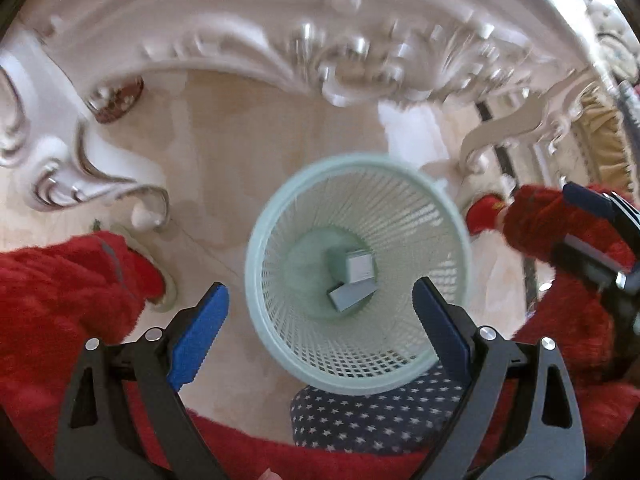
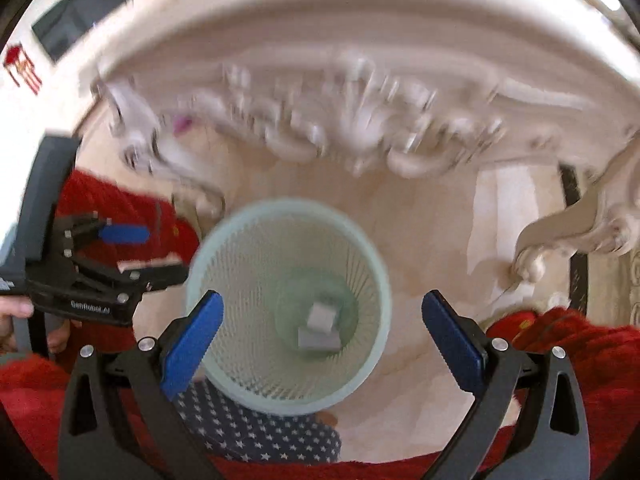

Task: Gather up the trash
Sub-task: 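Grasp the orange-filled plastic bag with the left tool while the right tool grasps the black box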

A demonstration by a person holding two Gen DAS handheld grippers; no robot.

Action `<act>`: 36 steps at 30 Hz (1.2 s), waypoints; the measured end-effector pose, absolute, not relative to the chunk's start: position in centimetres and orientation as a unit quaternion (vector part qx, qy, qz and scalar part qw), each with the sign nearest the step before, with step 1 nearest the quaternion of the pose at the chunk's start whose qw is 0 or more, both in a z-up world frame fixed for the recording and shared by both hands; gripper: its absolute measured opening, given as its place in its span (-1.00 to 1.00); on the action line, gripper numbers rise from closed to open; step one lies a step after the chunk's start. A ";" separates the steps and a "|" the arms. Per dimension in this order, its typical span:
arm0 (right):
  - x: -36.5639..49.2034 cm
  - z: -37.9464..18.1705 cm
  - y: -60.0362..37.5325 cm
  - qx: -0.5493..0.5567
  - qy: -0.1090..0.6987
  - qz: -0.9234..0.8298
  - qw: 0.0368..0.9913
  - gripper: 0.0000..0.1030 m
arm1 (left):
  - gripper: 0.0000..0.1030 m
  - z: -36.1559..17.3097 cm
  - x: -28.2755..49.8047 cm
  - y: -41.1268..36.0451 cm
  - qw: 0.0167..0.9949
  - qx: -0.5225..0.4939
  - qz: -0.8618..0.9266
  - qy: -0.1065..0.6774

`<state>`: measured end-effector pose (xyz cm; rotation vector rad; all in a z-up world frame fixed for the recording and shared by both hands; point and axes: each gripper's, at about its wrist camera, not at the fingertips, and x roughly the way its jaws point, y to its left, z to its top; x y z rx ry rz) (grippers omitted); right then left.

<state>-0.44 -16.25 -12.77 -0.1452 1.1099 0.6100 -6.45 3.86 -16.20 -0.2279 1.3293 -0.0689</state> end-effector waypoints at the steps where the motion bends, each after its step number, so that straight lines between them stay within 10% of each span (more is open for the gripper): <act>1: -0.3 -11.6 -16.9 -0.057 0.505 0.285 0.813 0.85 | 0.76 -15.0 -6.5 4.1 0.785 -0.114 -0.038 0.607; 14: 7.5 0.7 -16.0 -0.090 0.309 0.316 0.892 0.85 | 0.76 1.4 5.5 7.1 0.903 -0.045 -0.001 0.428; 36: 18.4 0.1 -8.6 -0.140 0.333 0.366 0.858 0.85 | 0.76 0.1 24.4 9.1 0.904 -0.061 0.050 0.421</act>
